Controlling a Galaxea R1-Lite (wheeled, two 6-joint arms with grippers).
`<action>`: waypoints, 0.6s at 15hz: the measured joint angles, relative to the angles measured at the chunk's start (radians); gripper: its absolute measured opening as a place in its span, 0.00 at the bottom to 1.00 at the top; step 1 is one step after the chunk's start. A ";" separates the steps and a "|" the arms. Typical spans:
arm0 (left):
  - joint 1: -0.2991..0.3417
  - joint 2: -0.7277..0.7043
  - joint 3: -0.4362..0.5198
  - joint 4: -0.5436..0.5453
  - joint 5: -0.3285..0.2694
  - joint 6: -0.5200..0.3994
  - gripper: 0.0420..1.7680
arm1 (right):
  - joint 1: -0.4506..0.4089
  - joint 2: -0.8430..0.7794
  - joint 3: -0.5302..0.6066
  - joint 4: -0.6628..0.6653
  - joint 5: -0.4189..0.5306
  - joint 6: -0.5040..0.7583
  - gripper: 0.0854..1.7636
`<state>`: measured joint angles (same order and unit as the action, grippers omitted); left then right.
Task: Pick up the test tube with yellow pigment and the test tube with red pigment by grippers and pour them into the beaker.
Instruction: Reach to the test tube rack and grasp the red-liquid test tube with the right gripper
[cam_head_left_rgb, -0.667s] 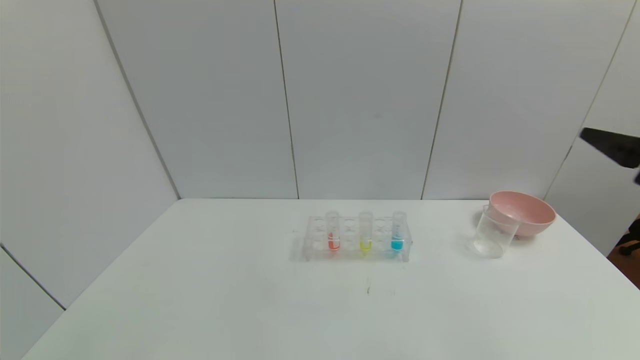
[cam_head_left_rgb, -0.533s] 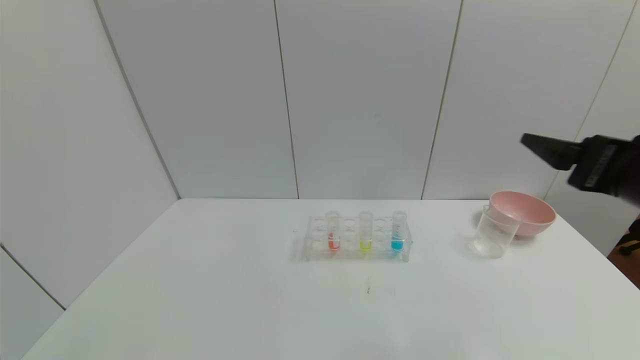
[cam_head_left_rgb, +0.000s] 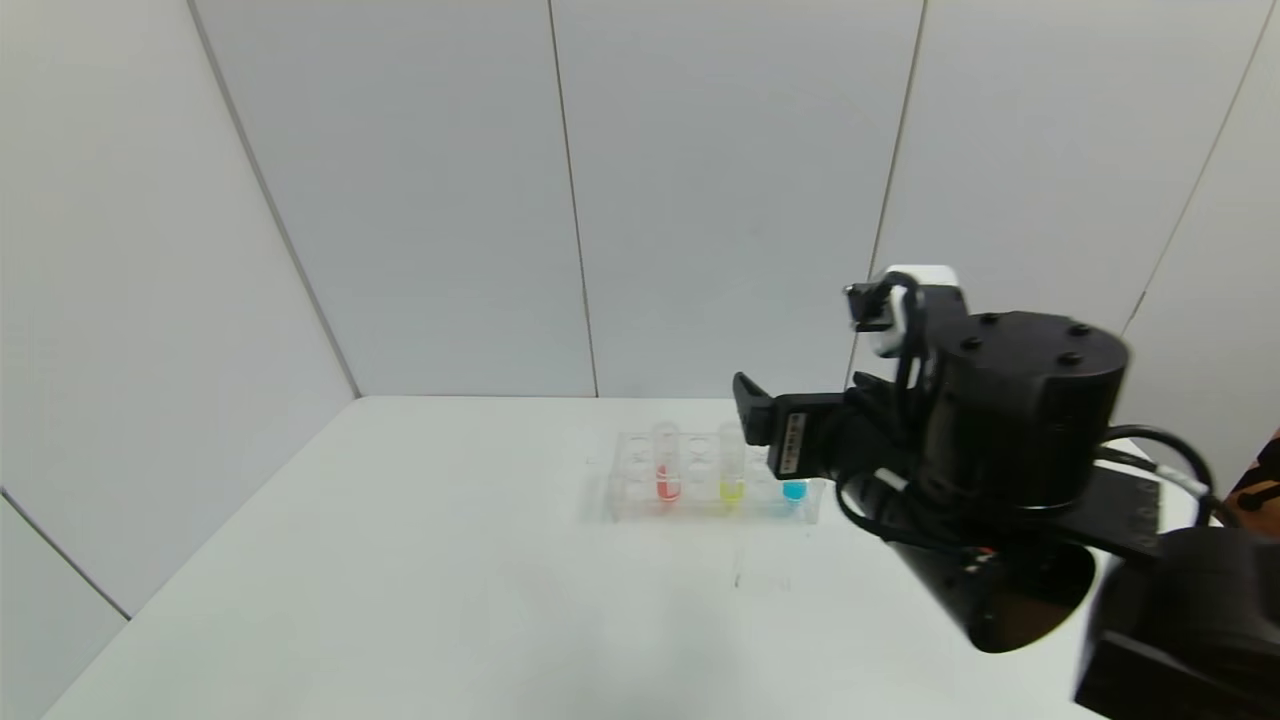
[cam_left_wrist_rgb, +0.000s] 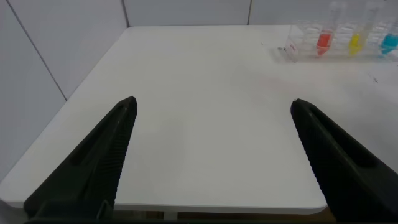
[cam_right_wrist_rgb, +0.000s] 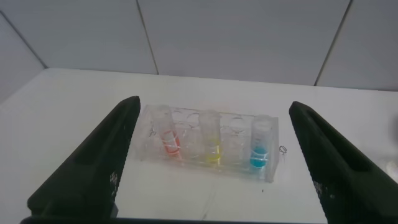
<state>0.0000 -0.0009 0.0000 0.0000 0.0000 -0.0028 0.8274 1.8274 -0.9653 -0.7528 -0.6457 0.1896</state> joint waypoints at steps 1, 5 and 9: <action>0.000 0.000 0.000 0.000 0.000 0.000 1.00 | 0.014 0.068 -0.046 -0.034 -0.036 0.001 0.97; 0.000 0.000 0.000 0.000 0.000 0.000 1.00 | 0.052 0.295 -0.200 -0.088 -0.094 0.003 0.97; 0.000 0.000 0.000 0.000 0.000 0.000 1.00 | 0.060 0.437 -0.331 -0.082 -0.097 0.004 0.97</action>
<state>0.0000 -0.0009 0.0000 0.0000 0.0000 -0.0028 0.8879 2.2649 -1.2968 -0.8349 -0.7423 0.1934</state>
